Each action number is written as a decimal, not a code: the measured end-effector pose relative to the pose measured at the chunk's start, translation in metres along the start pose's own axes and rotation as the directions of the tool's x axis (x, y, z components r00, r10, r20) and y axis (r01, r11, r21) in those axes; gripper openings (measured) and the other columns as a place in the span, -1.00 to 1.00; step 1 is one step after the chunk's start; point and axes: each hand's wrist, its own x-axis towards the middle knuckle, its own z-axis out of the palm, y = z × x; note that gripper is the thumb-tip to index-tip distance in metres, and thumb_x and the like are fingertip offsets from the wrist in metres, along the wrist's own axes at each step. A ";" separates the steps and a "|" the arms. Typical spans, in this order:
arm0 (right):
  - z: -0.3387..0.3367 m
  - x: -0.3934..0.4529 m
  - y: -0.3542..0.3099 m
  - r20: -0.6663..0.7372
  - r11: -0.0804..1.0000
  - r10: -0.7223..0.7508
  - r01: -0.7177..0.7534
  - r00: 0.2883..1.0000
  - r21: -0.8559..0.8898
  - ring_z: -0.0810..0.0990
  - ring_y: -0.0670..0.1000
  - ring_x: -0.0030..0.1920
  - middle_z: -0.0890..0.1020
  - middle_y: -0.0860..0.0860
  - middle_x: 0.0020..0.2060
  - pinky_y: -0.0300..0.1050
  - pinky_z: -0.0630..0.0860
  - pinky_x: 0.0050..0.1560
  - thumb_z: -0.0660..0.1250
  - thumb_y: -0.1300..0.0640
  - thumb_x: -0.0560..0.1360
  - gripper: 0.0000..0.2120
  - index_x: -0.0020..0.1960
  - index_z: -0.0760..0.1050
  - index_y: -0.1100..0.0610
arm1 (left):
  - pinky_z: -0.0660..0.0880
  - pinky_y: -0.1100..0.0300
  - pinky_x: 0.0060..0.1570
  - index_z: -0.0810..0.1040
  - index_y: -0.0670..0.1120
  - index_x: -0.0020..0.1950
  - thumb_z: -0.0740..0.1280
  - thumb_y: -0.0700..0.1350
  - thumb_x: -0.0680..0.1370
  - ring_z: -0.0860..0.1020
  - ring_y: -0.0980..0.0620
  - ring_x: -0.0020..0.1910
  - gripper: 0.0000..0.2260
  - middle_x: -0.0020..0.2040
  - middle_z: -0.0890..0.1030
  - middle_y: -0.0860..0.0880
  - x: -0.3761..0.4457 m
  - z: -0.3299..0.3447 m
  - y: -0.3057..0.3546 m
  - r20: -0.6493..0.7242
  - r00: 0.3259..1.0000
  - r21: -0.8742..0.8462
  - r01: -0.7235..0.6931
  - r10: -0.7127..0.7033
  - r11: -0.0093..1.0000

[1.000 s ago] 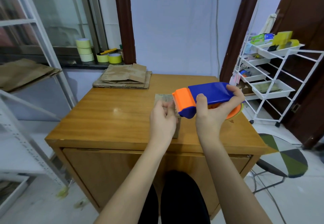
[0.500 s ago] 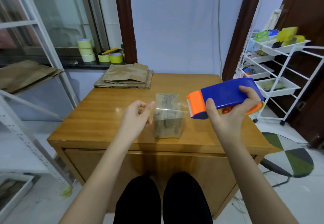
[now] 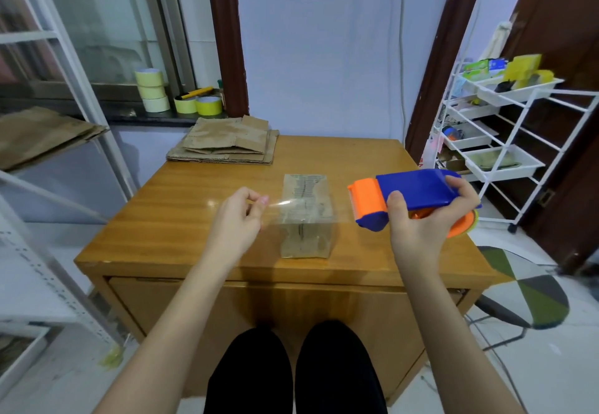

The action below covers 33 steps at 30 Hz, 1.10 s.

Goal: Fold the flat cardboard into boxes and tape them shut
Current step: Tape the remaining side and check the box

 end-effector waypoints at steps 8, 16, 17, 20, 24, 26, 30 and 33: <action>-0.006 -0.009 0.012 0.160 0.972 -0.146 0.171 0.976 -0.159 0.47 -0.35 -0.07 0.27 -0.26 0.09 -0.43 0.42 -0.21 0.38 -0.06 0.31 -0.41 0.21 0.17 0.03 | 0.43 0.10 -0.26 0.51 -0.09 0.02 0.19 0.05 0.62 0.54 0.02 -0.33 -0.77 -0.36 0.55 -0.01 0.001 0.000 -0.001 0.028 0.998 0.040 -0.058 0.057 0.998; 0.005 -0.003 0.007 0.187 0.932 -0.215 0.258 0.959 -0.254 0.51 -0.26 -0.25 0.30 -0.59 0.08 0.03 0.52 -0.37 0.41 -0.02 0.31 -0.42 0.18 0.17 0.06 | 0.38 0.11 -0.32 0.47 -0.04 -0.06 0.17 0.07 0.62 0.55 -0.01 -0.30 -0.78 -0.37 0.58 0.00 0.005 0.003 -0.003 -0.028 0.999 0.175 -0.033 0.039 0.984; 0.006 -0.003 0.006 0.191 0.922 -0.231 0.278 0.954 -0.271 0.48 -0.22 -0.33 0.31 -0.59 0.07 0.02 0.51 -0.40 0.42 0.02 0.30 -0.42 0.18 0.18 0.08 | 0.36 0.13 -0.33 0.47 -0.04 -0.06 0.17 0.08 0.62 0.55 -0.01 -0.30 -0.78 -0.37 0.58 0.00 0.006 0.004 -0.004 -0.027 0.999 0.183 -0.026 0.031 0.983; 0.006 -0.002 0.007 0.178 0.922 -0.199 0.246 0.964 -0.300 0.43 -0.19 -0.41 0.50 -0.32 -0.16 -0.07 0.41 -0.42 0.40 -0.01 0.28 -0.44 0.16 0.18 0.04 | 0.33 0.13 -0.33 0.47 -0.02 -0.08 0.17 0.08 0.62 0.53 -0.01 -0.28 -0.78 -0.38 0.57 0.03 0.009 0.005 -0.006 -0.030 0.999 0.210 -0.008 0.015 0.978; 0.009 0.004 0.004 0.217 0.901 -0.204 0.270 0.955 -0.340 0.48 0.04 -0.45 0.33 -0.24 -0.31 -0.13 0.37 -0.43 0.37 -0.06 0.27 -0.44 0.15 0.19 0.02 | 0.29 0.19 -0.38 0.45 0.00 -0.11 0.17 0.08 0.62 0.50 0.09 -0.33 -0.79 -0.42 0.54 0.08 0.013 0.006 -0.008 -0.031 0.999 0.226 -0.004 0.011 0.974; 0.011 0.006 0.003 0.247 0.878 -0.220 0.302 0.944 -0.371 0.47 0.06 -0.45 0.31 -0.26 -0.30 -0.18 0.33 -0.45 0.38 -0.05 0.27 -0.44 0.15 0.19 0.03 | 0.27 0.20 -0.40 0.45 0.00 -0.11 0.16 0.08 0.63 0.48 0.13 -0.34 -0.79 -0.41 0.54 0.07 0.014 0.006 -0.010 -0.025 1.000 0.234 -0.012 0.018 0.972; 0.013 0.007 0.007 0.266 0.859 -0.211 0.308 0.941 -0.409 0.43 0.03 -0.47 0.34 -0.17 -0.32 -0.25 0.28 -0.45 0.29 -0.13 0.27 -0.44 0.16 0.19 0.04 | 0.23 0.20 -0.42 0.43 -0.01 -0.11 0.16 0.08 0.63 0.46 0.16 -0.37 -0.79 -0.41 0.53 0.07 0.014 0.009 -0.013 -0.008 1.000 0.258 -0.009 0.012 0.966; 0.014 0.006 0.009 0.282 0.856 -0.211 0.316 0.936 -0.409 0.40 0.00 -0.47 0.40 -0.08 -0.29 -0.31 0.25 -0.44 0.29 -0.13 0.27 -0.45 0.16 0.19 0.05 | 0.23 0.21 -0.42 0.44 0.00 -0.10 0.16 0.08 0.63 0.47 0.17 -0.37 -0.78 -0.42 0.54 0.07 0.015 0.011 -0.017 -0.007 1.000 0.267 0.003 -0.001 0.964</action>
